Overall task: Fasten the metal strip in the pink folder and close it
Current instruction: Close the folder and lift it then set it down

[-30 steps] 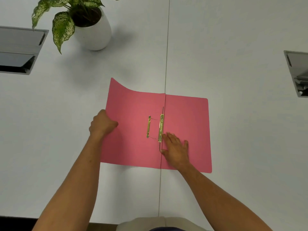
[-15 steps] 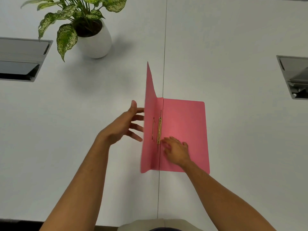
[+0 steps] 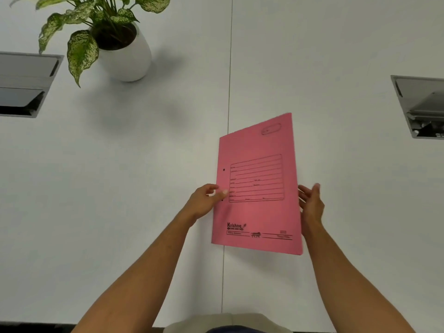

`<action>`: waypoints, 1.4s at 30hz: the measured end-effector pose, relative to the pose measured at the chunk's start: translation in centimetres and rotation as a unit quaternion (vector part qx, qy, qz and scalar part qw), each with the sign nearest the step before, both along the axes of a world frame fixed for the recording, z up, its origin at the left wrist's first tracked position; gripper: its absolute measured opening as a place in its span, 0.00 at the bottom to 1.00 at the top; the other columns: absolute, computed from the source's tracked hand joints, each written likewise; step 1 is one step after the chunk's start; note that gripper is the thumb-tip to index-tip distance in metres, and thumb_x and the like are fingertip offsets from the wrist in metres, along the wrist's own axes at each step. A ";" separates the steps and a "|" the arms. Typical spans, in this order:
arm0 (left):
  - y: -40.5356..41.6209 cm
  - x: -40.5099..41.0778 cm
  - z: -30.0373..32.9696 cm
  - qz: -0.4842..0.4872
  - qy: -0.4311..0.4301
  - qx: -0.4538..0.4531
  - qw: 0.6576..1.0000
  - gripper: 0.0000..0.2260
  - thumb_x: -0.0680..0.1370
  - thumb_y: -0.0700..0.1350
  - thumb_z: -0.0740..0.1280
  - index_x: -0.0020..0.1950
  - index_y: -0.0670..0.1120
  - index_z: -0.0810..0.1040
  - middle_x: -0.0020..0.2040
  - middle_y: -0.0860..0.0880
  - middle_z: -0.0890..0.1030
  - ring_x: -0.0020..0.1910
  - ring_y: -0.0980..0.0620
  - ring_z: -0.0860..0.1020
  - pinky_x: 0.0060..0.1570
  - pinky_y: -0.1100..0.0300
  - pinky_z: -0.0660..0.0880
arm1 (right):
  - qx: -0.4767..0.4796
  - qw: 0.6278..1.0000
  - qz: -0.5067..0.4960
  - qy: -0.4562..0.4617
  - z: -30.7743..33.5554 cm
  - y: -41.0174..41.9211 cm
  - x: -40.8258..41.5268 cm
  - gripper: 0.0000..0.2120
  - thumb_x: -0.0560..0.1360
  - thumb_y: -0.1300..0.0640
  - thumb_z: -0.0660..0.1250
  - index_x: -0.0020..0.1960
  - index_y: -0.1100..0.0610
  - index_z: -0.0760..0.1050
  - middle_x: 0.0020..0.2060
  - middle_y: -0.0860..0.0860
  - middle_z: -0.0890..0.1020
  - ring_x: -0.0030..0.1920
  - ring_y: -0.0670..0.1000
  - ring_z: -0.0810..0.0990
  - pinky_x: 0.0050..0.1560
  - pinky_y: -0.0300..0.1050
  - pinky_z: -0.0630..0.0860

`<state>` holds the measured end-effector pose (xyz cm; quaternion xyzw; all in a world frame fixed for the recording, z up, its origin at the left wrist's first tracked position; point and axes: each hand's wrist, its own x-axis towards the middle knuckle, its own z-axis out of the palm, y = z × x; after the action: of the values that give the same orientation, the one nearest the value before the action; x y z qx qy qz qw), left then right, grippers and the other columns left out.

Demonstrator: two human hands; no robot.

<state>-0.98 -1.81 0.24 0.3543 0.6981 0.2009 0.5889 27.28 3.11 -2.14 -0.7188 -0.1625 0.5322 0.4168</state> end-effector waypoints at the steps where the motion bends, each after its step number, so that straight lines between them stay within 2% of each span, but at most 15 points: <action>1: -0.1 0.0 -0.6 0.017 0.010 -0.006 1.000 0.30 0.73 0.62 0.68 0.70 0.47 0.71 0.69 0.46 0.73 0.67 0.47 0.73 0.66 0.50 0.71 | -0.013 1.000 -0.001 -0.006 -0.2 -0.1 0.8 0.28 0.79 0.37 0.51 0.59 0.58 0.78 0.50 0.53 0.83 0.51 0.53 0.81 0.52 0.51 0.77; 3: -0.4 0.1 -1.6 0.043 0.012 -0.014 0.999 0.30 0.72 0.59 0.71 0.69 0.46 0.70 0.68 0.45 0.74 0.65 0.46 0.74 0.66 0.47 0.72 | -0.032 0.999 0.014 -0.021 -0.6 -0.5 1.6 0.27 0.79 0.37 0.52 0.56 0.56 0.79 0.50 0.53 0.83 0.49 0.53 0.82 0.52 0.51 0.78; 5: -0.6 0.3 -2.2 0.069 -0.001 -0.015 0.998 0.30 0.72 0.55 0.73 0.69 0.45 0.70 0.66 0.44 0.74 0.63 0.45 0.75 0.63 0.43 0.75 | -0.043 0.991 0.078 -0.095 -0.8 -0.9 1.7 0.24 0.78 0.37 0.55 0.50 0.53 0.81 0.46 0.52 0.84 0.45 0.52 0.82 0.48 0.49 0.78; 8: -0.8 0.8 -2.9 0.117 -0.042 -0.019 0.992 0.31 0.71 0.48 0.75 0.70 0.44 0.67 0.63 0.42 0.76 0.60 0.43 0.78 0.59 0.42 0.77 | 0.001 0.955 0.210 -0.208 -1.3 -1.9 1.0 0.10 0.77 0.48 0.62 0.52 0.50 0.79 0.47 0.49 0.84 0.47 0.52 0.81 0.45 0.43 0.76; 11: -0.8 1.3 -3.4 0.134 -0.055 -0.032 0.989 0.31 0.72 0.45 0.75 0.71 0.44 0.66 0.58 0.43 0.78 0.57 0.42 0.79 0.60 0.44 0.77 | 0.029 0.942 0.240 -0.233 -1.7 -2.5 0.2 0.18 0.75 0.60 0.67 0.64 0.56 0.74 0.54 0.52 0.82 0.49 0.52 0.80 0.52 0.45 0.75; 14: -1.1 1.5 -3.7 0.139 -0.073 -0.028 0.987 0.21 0.73 0.41 0.73 0.64 0.44 0.72 0.58 0.41 0.80 0.54 0.43 0.81 0.56 0.45 0.79 | 0.024 0.937 0.242 -0.250 -1.9 -2.7 -0.4 0.22 0.73 0.63 0.69 0.66 0.58 0.72 0.56 0.56 0.82 0.50 0.53 0.80 0.54 0.44 0.74; 17: -1.4 1.3 -3.8 0.131 -0.083 -0.015 0.988 0.12 0.76 0.39 0.69 0.56 0.48 0.73 0.56 0.40 0.81 0.49 0.45 0.82 0.50 0.48 0.81 | 0.013 0.939 0.235 -0.249 -1.9 -2.7 -0.5 0.23 0.74 0.63 0.69 0.68 0.60 0.71 0.58 0.58 0.81 0.53 0.56 0.80 0.56 0.47 0.75; 20: -1.4 0.9 -3.2 0.143 -0.130 -0.007 0.981 0.11 0.77 0.38 0.67 0.55 0.51 0.72 0.54 0.40 0.83 0.48 0.43 0.83 0.44 0.50 0.80 | 0.016 0.946 0.224 -0.232 -1.8 -2.9 -0.9 0.22 0.75 0.62 0.68 0.68 0.57 0.70 0.58 0.56 0.81 0.51 0.53 0.79 0.55 0.46 0.75; 25: -0.7 -1.0 -1.9 0.156 -0.189 0.019 0.969 0.13 0.78 0.38 0.67 0.61 0.47 0.71 0.56 0.38 0.83 0.53 0.37 0.82 0.56 0.41 0.78 | 0.051 0.963 0.216 -0.153 -1.4 -2.6 -2.2 0.24 0.76 0.56 0.68 0.71 0.49 0.66 0.55 0.48 0.79 0.52 0.49 0.79 0.53 0.45 0.75; 27: -0.1 -2.3 -1.1 0.153 -0.202 0.028 0.967 0.16 0.78 0.37 0.66 0.64 0.46 0.69 0.57 0.38 0.83 0.54 0.36 0.81 0.57 0.41 0.77 | 0.054 0.970 0.223 -0.084 -1.3 -2.1 -3.1 0.25 0.77 0.56 0.68 0.71 0.48 0.64 0.55 0.47 0.79 0.54 0.48 0.80 0.54 0.46 0.76; 29: 0.6 -3.7 -0.4 0.146 -0.209 0.034 0.966 0.17 0.78 0.38 0.66 0.65 0.46 0.69 0.57 0.38 0.83 0.55 0.36 0.81 0.58 0.41 0.77 | 0.045 0.974 0.221 -0.016 -1.2 -1.3 -4.0 0.22 0.77 0.58 0.67 0.69 0.51 0.67 0.55 0.50 0.82 0.54 0.50 0.81 0.55 0.48 0.77; 32: 2.0 -6.1 0.4 0.146 -0.185 0.042 0.971 0.17 0.78 0.38 0.66 0.66 0.46 0.69 0.57 0.38 0.83 0.55 0.36 0.81 0.58 0.40 0.77 | 0.046 0.973 0.226 0.026 -1.1 0.0 -5.7 0.13 0.77 0.62 0.67 0.58 0.51 0.76 0.51 0.50 0.85 0.51 0.50 0.83 0.50 0.45 0.79; 34: 3.2 -7.6 0.6 0.157 -0.150 0.051 0.975 0.16 0.79 0.37 0.65 0.65 0.46 0.70 0.56 0.38 0.83 0.55 0.36 0.81 0.59 0.38 0.76 | 0.056 0.970 0.235 0.028 -1.0 1.2 -6.9 0.11 0.76 0.64 0.67 0.54 0.50 0.77 0.48 0.48 0.86 0.50 0.49 0.84 0.48 0.44 0.80; 38: 6.2 -10.5 0.6 0.189 -0.097 0.072 0.975 0.17 0.79 0.36 0.65 0.66 0.47 0.71 0.56 0.38 0.83 0.55 0.35 0.81 0.58 0.36 0.76 | 0.085 0.965 0.247 0.009 -0.6 4.5 -10.3 0.11 0.76 0.64 0.68 0.52 0.50 0.77 0.48 0.49 0.85 0.48 0.49 0.84 0.46 0.43 0.80; 42: 10.0 -13.0 0.4 0.223 -0.032 0.103 0.969 0.19 0.78 0.36 0.65 0.67 0.50 0.72 0.54 0.43 0.83 0.53 0.40 0.82 0.56 0.39 0.78 | 0.112 0.961 0.254 -0.018 -0.3 8.7 -14.0 0.12 0.75 0.64 0.68 0.52 0.49 0.76 0.48 0.47 0.84 0.46 0.46 0.84 0.44 0.41 0.80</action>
<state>-14.02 8.22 0.65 0.2417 0.7155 0.4098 0.5116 13.32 11.85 -2.48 -0.6125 -0.4057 0.5856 0.3425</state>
